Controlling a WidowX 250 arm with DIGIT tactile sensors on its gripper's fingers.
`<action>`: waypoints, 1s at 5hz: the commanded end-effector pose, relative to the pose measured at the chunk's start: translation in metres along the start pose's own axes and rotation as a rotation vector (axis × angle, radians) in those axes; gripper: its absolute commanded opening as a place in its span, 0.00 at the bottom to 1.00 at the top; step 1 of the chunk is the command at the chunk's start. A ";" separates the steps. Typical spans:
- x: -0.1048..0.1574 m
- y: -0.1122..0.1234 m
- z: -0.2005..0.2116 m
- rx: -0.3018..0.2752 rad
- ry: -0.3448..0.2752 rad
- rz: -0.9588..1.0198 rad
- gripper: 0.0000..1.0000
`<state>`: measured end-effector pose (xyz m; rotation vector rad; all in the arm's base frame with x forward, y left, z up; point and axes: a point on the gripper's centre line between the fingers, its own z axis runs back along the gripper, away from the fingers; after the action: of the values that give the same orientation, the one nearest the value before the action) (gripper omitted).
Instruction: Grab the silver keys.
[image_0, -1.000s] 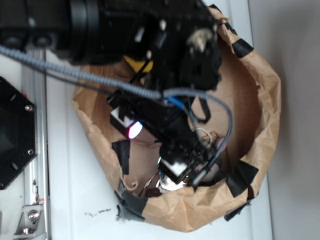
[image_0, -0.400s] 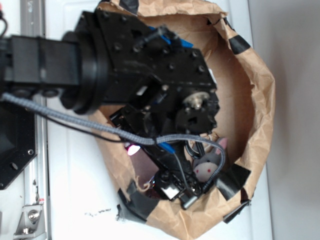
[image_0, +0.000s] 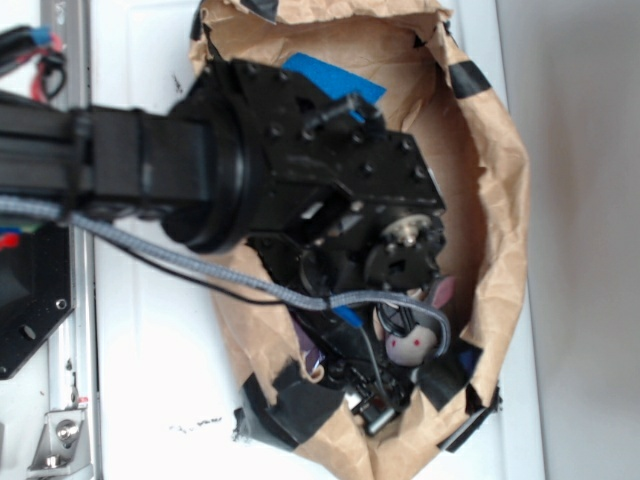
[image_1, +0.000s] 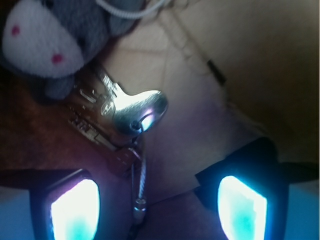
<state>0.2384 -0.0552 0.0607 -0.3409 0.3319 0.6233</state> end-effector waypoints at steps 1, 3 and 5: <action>-0.006 -0.003 -0.005 0.013 -0.009 -0.053 0.38; 0.000 -0.001 -0.007 0.017 -0.015 -0.023 0.00; 0.004 0.005 0.017 -0.022 -0.062 -0.044 0.00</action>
<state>0.2373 -0.0490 0.0561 -0.3258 0.3313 0.5970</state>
